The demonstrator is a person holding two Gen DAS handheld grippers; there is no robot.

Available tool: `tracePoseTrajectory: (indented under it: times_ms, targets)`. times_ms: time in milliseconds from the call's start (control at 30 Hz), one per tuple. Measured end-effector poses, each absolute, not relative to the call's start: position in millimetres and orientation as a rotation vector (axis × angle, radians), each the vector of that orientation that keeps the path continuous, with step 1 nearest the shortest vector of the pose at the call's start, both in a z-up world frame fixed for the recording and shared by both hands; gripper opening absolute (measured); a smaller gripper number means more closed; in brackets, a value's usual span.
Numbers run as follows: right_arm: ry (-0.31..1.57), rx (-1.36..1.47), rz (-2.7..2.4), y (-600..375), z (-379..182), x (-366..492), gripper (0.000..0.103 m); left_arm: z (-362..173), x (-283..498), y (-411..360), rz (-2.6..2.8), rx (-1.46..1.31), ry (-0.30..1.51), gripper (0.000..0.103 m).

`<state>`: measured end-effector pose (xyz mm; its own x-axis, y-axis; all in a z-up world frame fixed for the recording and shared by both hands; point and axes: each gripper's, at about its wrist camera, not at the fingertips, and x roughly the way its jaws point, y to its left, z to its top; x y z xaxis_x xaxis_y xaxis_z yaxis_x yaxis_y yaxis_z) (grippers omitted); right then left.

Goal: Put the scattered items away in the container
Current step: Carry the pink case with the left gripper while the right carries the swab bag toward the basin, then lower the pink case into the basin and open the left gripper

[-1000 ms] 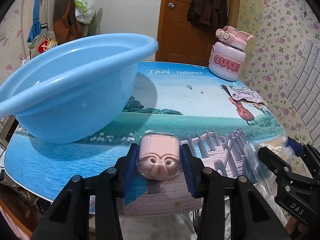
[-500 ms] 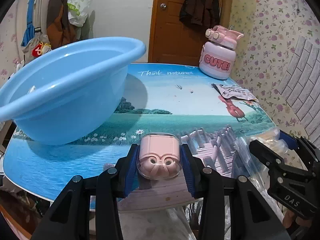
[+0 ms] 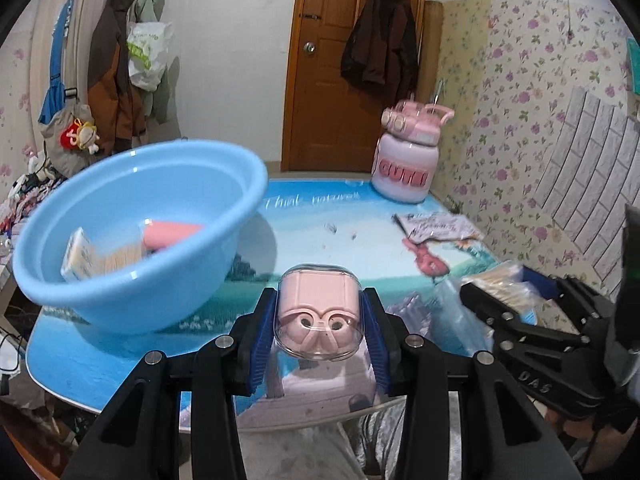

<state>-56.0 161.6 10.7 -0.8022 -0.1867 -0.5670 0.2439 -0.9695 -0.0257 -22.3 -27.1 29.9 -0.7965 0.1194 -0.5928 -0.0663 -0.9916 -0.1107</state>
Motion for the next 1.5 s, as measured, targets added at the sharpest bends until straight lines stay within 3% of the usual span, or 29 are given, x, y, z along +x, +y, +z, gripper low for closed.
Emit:
tracePoseTrajectory:
  times_ms: [467,900,1500]
  targets:
    - [0.164,0.642,-2.706,114.3,78.1,-63.6,0.070,97.4,-15.5,-83.9,3.062,-0.775,-0.142,0.040]
    - [0.236,0.538,-2.554,19.5,108.2,-80.6,0.070,96.0,-23.2,-166.9,3.186,-0.843,-0.213,0.040]
    - [0.282,0.612,-2.439,-55.5,88.3,-117.7,0.070,73.4,-60.2,-200.4,3.154,-0.997,-0.223,0.040]
